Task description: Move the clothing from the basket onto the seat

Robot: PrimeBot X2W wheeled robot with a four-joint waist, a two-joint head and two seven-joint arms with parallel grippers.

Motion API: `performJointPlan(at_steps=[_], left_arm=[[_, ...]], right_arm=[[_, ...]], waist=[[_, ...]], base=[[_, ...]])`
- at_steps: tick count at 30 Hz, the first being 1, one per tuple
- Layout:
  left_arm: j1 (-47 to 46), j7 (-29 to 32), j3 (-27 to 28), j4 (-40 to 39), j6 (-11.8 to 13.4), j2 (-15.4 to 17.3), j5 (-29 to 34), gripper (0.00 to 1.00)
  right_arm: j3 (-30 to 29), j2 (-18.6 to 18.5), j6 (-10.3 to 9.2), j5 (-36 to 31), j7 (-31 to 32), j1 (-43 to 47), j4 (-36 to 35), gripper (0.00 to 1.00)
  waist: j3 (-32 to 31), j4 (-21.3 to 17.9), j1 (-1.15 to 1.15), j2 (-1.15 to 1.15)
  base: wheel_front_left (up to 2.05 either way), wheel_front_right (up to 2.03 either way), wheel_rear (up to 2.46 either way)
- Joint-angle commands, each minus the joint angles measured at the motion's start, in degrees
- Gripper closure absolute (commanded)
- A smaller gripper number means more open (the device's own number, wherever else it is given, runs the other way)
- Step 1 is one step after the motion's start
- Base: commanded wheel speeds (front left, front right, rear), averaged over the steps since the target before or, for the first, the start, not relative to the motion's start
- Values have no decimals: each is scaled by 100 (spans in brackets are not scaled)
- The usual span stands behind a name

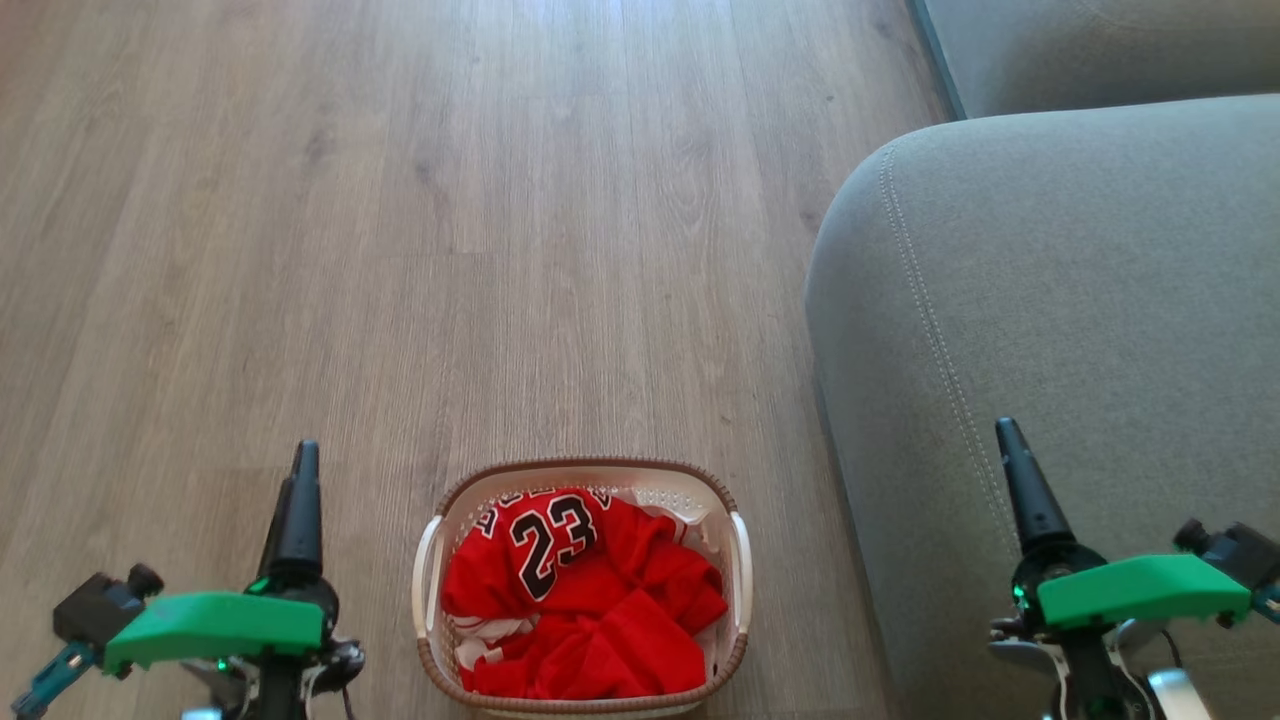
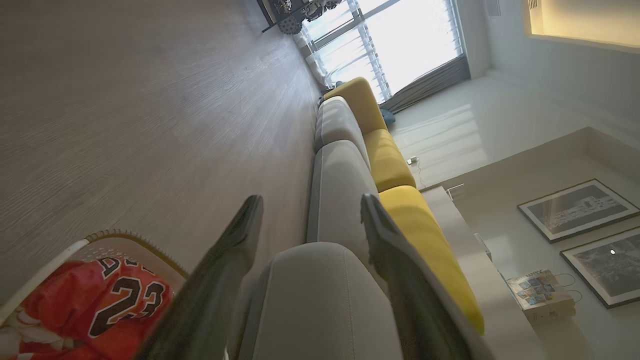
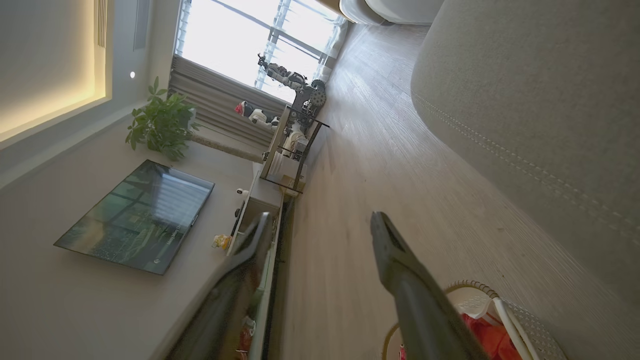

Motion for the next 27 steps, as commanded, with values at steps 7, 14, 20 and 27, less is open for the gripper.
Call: performJointPlan(at_steps=[7,14,20,27], left_arm=[[-292,-186,36,-292,-3,115,852,0],[-283,-303,-7,-377,22,138,1629,0],[-278,-404,-51,-441,20,170,2229,0],[-282,-522,-102,-482,18,189,2854,0]], right_arm=[[182,-157,28,-678,-188,-269,-303,0],[213,-207,31,-1473,-306,-275,-315,0],[293,-215,33,-2047,-408,-289,-379,0],[388,-252,36,-2580,-526,-292,-425,0]], waist=[[-3,-8,0,0],[-2,-12,0,0],[2,-18,0,0],[2,-16,0,0]], base=[[0,0,0],[0,0,0],[0,0,0],[0,0,0]])
